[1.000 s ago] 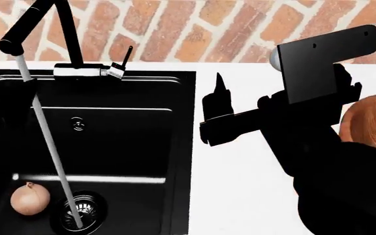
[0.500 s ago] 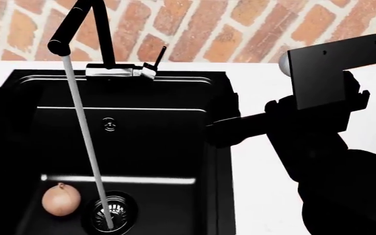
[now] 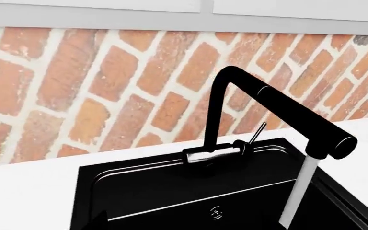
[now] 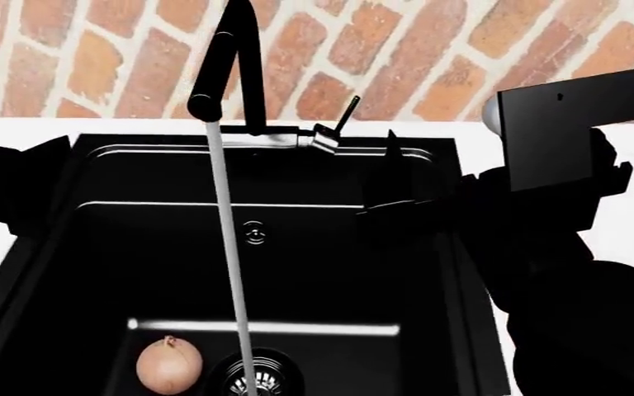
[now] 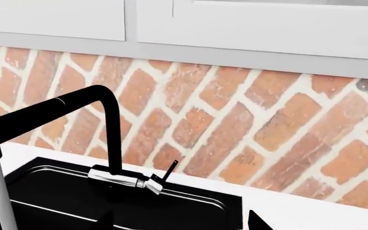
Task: Pick the oranges and zucchinis from the sink and place them in one bowl. Place the onion in the other bowl. Then turn off the sink faucet.
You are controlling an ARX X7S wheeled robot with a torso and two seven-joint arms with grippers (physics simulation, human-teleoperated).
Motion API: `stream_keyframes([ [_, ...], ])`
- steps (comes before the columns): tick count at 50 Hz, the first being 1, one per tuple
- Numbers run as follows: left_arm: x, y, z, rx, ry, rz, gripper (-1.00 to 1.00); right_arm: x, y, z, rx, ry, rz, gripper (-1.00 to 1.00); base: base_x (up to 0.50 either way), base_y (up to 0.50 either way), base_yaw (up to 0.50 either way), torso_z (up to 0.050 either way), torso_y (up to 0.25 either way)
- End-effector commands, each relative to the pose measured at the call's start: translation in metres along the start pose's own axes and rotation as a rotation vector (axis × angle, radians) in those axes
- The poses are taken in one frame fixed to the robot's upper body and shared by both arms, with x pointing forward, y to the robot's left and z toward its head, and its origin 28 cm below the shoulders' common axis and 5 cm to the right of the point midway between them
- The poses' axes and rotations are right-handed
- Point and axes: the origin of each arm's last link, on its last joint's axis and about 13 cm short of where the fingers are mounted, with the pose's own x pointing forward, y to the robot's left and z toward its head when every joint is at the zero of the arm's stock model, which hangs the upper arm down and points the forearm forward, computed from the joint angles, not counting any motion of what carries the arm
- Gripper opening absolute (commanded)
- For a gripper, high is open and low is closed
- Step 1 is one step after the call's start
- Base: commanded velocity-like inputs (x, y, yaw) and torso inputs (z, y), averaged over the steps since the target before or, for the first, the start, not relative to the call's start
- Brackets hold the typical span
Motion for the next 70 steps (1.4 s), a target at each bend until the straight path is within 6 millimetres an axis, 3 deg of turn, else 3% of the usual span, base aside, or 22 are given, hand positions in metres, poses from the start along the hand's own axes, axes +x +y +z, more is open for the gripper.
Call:
stream_keyframes([
  [1, 0.000, -0.001, 0.001, -0.003, 0.001, -0.007, 1.00, -0.001, -0.001, -0.001, 0.002, 0.005, -0.005, 1.00, 0.07, 0.22, 0.00, 0.000, 0.000],
  [47, 0.002, -0.001, 0.000, 0.004, 0.007, -0.002, 1.00, -0.003, -0.004, -0.004, 0.009, 0.037, -0.061, 1.00, 0.09, 0.02, 0.00, 0.000, 0.000],
  [58, 0.014, 0.000, 0.001, -0.070, 0.125, 0.113, 1.00, -0.005, -0.005, -0.006, 0.032, 0.047, -0.076, 1.00, 0.00, 0.00, 0.00, 0.000, 0.000],
  [70, 0.034, -0.020, -0.001, 0.122, 0.272, -0.010, 1.00, -0.009, -0.007, -0.008, 0.042, 0.050, -0.081, 1.00, 0.00, 0.00, 0.00, 0.000, 0.000],
])
